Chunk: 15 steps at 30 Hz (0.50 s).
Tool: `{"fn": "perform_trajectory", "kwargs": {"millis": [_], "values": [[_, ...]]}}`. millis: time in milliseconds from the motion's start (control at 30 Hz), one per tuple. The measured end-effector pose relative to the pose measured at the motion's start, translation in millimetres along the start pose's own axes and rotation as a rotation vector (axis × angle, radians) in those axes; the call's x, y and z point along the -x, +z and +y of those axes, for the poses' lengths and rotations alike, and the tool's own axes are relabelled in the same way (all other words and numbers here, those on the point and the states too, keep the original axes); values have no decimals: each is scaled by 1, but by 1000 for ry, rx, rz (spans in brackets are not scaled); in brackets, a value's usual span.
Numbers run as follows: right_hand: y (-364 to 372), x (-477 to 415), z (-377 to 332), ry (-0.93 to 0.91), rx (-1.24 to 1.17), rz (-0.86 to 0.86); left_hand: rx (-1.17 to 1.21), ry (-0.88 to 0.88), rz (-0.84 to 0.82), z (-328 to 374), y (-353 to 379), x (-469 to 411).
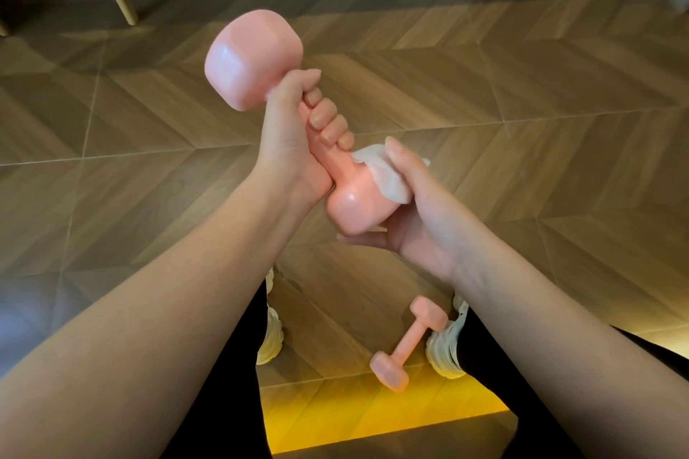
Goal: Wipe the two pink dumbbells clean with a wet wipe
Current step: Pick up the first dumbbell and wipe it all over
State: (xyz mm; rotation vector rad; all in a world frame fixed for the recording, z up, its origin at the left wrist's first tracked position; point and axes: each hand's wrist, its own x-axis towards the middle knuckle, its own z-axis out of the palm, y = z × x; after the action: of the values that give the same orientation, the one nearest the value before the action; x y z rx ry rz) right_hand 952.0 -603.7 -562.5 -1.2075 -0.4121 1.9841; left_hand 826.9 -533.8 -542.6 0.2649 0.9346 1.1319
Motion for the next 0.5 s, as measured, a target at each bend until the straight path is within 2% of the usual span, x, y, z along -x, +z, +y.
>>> {"fn": "perform_trajectory", "kwargs": {"millis": [167, 300, 500], "values": [[-2, 6, -5, 109, -217, -160, 23, 5, 1, 5, 0, 0], [0, 7, -1, 158, -232, -192, 22, 18, -13, 7, 0, 0], [-2, 7, 3, 22, -133, -190, 23, 18, -10, 4, -2, -2]]}}
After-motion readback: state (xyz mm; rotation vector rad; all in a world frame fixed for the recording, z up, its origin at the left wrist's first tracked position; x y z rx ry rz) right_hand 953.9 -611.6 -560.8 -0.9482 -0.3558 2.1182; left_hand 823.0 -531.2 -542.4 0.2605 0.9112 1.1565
